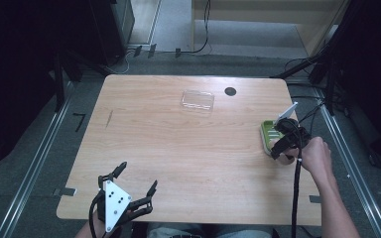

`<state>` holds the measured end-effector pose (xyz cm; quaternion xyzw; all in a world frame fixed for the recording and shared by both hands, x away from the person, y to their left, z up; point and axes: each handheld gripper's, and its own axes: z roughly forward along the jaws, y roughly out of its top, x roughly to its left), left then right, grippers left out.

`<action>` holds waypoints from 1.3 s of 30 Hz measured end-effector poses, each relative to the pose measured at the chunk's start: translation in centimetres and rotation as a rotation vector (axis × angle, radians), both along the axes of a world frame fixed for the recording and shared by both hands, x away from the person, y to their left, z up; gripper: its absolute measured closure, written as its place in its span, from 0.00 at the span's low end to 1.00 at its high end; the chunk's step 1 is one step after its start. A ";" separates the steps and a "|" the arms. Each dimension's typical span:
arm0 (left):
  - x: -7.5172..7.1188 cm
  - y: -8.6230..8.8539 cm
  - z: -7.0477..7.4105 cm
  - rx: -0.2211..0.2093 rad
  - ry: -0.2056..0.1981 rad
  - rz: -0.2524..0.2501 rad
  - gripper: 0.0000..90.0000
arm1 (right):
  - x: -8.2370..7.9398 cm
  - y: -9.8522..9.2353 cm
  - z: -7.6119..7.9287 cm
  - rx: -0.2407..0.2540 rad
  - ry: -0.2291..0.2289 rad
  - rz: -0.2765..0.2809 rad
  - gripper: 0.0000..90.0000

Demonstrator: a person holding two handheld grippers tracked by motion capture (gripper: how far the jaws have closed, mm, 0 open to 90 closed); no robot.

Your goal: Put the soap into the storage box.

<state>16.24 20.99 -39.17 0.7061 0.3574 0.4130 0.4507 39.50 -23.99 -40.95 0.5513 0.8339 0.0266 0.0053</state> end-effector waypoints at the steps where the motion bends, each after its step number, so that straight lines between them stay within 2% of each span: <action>1: 0.0 0.0 0.0 0.002 0.000 -0.001 0.11 | 0.1 -0.1 0.0 0.002 -0.006 0.002 0.37; 10: 0.0 -0.1 0.0 0.005 0.002 -0.003 0.11 | 1.0 -0.1 0.3 0.010 -0.022 -0.025 0.37; 39: 0.2 -0.1 0.0 0.007 0.003 -0.007 0.11 | 3.6 -0.9 0.0 0.006 0.005 -0.072 0.37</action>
